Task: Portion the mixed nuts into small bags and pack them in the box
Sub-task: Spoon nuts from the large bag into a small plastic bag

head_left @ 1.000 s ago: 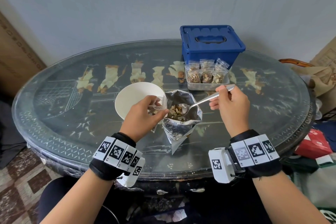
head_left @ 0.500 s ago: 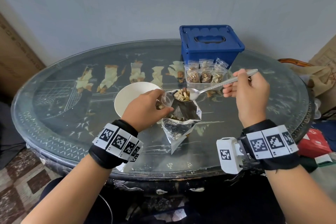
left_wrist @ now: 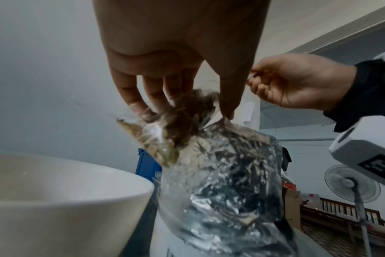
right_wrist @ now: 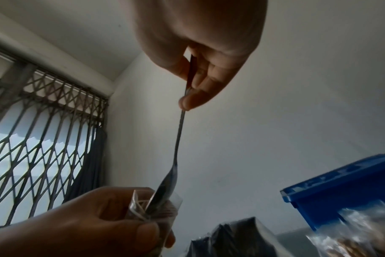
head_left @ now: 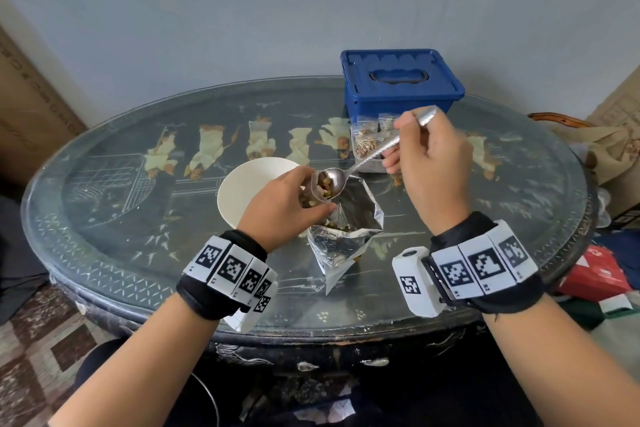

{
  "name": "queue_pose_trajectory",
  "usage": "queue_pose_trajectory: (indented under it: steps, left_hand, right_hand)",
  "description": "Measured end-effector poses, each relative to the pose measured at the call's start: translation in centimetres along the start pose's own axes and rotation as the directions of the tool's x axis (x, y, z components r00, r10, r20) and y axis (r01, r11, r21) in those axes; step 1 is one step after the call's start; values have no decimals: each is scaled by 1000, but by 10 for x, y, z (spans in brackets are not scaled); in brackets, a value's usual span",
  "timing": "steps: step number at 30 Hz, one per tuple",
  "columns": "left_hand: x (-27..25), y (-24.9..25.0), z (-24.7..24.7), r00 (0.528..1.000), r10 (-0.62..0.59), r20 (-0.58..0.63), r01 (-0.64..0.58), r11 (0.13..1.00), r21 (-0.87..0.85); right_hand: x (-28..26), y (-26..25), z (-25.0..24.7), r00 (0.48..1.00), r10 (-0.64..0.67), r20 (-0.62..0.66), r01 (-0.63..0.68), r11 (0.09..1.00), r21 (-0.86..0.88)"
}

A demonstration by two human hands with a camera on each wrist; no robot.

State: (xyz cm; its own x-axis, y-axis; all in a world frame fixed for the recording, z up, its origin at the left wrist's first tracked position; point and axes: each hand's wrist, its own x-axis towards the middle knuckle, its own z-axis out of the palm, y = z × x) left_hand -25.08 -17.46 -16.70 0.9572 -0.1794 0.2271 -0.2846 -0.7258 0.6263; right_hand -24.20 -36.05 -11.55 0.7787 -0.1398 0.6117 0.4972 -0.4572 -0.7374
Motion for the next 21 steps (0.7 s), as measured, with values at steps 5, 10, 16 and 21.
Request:
queue_pose_trajectory:
  steps: [5,10,16,21]
  left_hand:
    - [-6,-8,5,992,-85,-98,66,982,-179]
    - [-9,-16,7,977,-160,-139,111,945,-308]
    - [-13,-25,10,970,-204,-131,132,897,-421]
    - [-13,-24,10,971,-193,-138,120,902,-414]
  right_hand:
    - [6,-16,11,975,-188,116,188,982,5]
    - [10,-24,16,932,-309,189,302,951,63]
    - [13,-29,13,915,-374,151,363,927,95]
    - [10,-28,10,912,-393,119,383,918,101]
